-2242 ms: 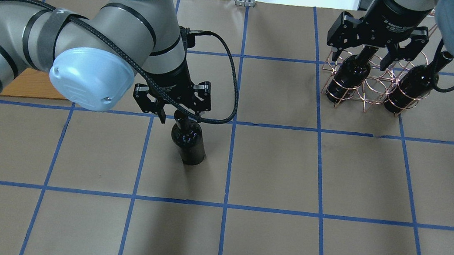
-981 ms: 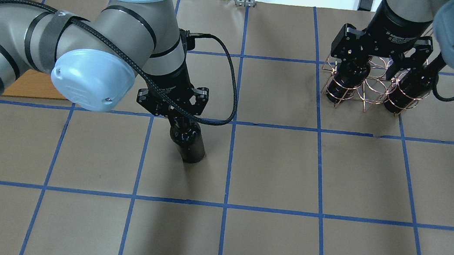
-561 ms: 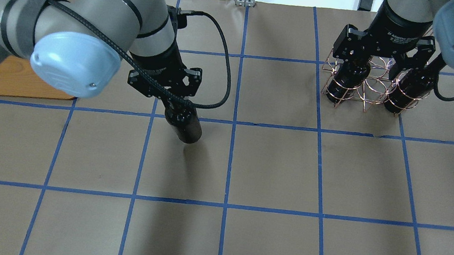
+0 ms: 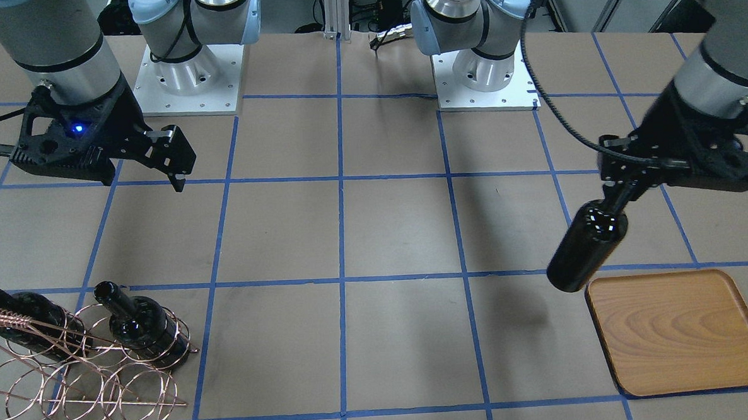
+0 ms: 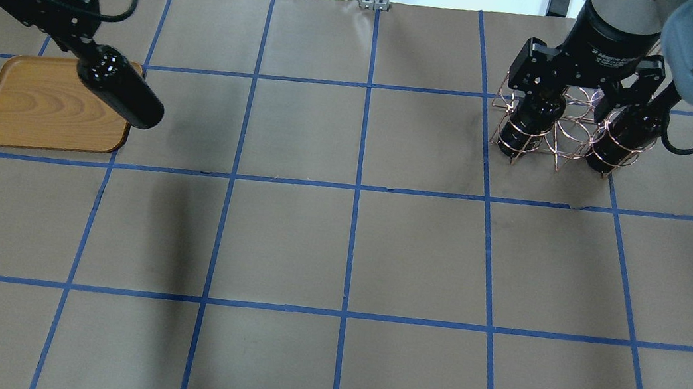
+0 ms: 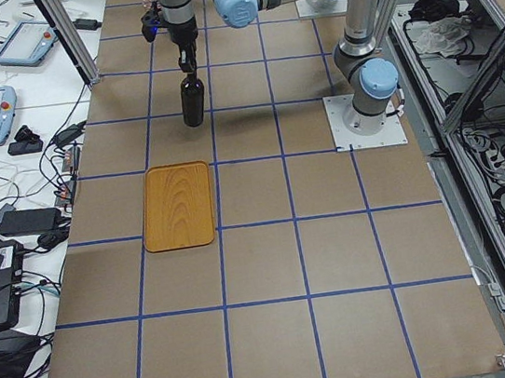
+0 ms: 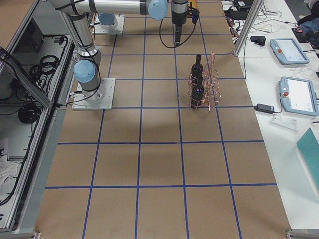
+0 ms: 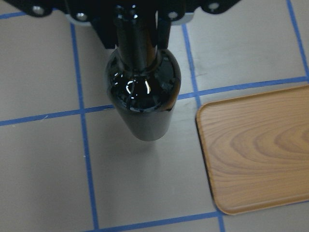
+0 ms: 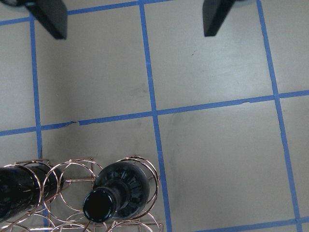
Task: Take wine from basket and place on tray
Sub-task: 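Carry the bottle with the left gripper onto the wooden tray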
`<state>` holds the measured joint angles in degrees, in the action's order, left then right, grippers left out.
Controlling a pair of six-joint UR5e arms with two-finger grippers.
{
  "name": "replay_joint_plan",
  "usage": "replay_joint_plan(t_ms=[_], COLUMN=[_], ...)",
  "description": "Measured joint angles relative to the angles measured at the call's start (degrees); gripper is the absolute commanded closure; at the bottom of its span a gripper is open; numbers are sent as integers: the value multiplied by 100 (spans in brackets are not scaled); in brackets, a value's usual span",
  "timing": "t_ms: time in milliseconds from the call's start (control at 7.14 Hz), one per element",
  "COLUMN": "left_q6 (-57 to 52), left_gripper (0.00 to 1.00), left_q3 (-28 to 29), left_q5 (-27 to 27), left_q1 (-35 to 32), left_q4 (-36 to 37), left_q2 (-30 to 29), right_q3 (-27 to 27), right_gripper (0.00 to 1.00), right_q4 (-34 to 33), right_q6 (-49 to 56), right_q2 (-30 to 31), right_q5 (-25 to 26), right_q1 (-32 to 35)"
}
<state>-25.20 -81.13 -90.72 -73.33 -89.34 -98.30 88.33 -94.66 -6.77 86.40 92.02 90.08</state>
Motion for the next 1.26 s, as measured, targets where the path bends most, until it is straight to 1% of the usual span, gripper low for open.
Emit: replay_joint_plan(t_ms=[280,420,701,841,981,1261], left_q6=[-897,-1226,-1473,-1539,-1591,-1609], left_gripper=[100,100,100,100,100,100], left_q3=[480,764,1253,1371,1418,1437], left_q5=[-191,-242,-247,-202,-125,0], left_q1=[850,1142,1438,1585,1720,1839], left_q4=[-7,41,245,442,573,646], left_q2=[-472,-765,-1330,-1584,-1789,-1975], right_q3=[0,0,0,0,0,0], right_gripper=[0,0,0,0,0,0], right_q4=[-2,-5,-8,-8,-7,-1], right_q6=[0,0,0,0,0,0], right_q2=[0,0,0,0,0,0], right_q5=[0,-2,-8,-7,-1,7], right_q1=[0,0,0,0,0,0])
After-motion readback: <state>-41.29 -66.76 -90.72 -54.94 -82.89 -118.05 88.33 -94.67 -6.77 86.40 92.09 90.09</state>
